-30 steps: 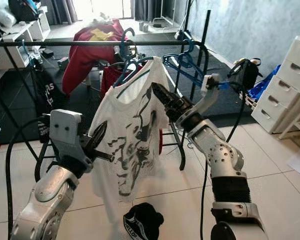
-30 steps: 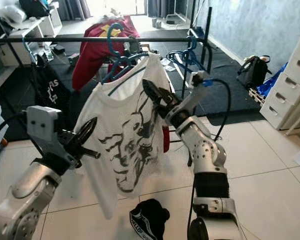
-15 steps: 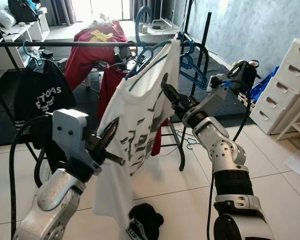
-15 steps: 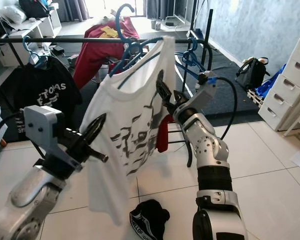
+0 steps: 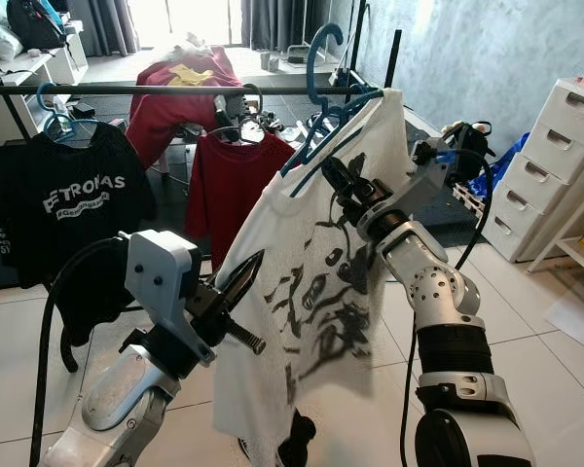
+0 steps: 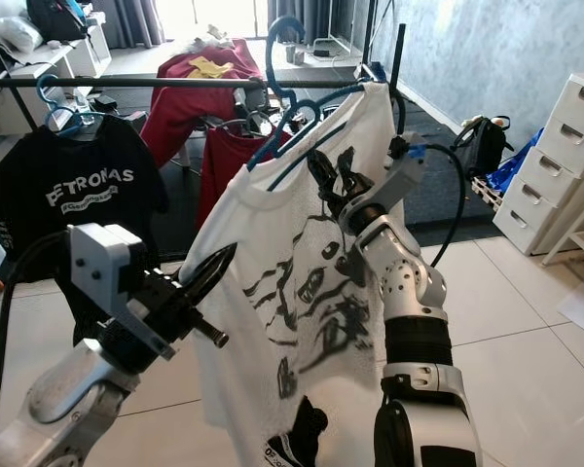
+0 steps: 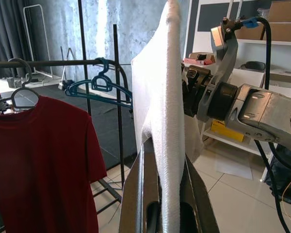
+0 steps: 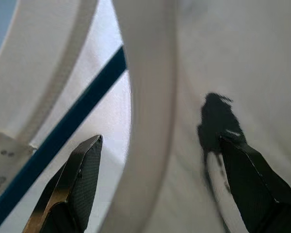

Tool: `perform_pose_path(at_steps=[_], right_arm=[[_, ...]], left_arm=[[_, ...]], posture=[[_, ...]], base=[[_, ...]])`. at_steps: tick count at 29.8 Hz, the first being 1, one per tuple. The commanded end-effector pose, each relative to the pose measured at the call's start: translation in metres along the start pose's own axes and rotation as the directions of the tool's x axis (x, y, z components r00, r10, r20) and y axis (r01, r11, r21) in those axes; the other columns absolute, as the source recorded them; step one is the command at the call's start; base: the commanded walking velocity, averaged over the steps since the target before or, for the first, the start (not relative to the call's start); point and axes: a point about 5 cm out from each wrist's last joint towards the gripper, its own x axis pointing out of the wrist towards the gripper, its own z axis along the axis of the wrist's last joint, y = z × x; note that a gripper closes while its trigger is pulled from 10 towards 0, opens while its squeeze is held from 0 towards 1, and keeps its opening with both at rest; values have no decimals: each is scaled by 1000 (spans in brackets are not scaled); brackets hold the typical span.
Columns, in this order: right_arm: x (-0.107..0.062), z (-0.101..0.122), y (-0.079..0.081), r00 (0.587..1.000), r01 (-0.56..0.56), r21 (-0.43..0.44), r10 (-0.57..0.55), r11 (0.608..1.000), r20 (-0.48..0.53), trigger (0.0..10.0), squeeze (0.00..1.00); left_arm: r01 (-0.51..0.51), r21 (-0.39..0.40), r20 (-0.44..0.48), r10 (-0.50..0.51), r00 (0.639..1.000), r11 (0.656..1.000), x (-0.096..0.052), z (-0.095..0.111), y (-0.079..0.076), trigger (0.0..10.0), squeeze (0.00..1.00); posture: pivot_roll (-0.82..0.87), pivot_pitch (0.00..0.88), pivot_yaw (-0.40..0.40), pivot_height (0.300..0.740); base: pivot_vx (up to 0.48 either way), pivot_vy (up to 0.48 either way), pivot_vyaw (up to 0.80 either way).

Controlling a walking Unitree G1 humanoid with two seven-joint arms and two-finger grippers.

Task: Hang hanger

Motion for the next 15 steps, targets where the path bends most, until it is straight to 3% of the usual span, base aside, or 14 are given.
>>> perform_pose_path(at_steps=[1, 8, 15], right_arm=[[2, 4, 2, 1000, -2, -8, 2, 1000, 12, 10000, 0], [1, 5, -1, 999, 32, -33, -31, 999, 9, 10000, 0], [-1, 14, -19, 989, 148, -112, -145, 983, 38, 10000, 0]], left_arm=[[30, 16, 22, -31, 999, 999, -1, 7, -3, 10000, 0], [16, 40, 28, -18, 999, 999, 0, 10, 2, 10000, 0], [116, 56, 2, -116, 993, 992, -11, 17, 2, 10000, 0]], posture=[[-41, 0, -46, 740], [-42, 0, -42, 740], [-38, 0, -44, 740]], base=[[0, 0, 0], [0, 0, 0], [0, 0, 0]])
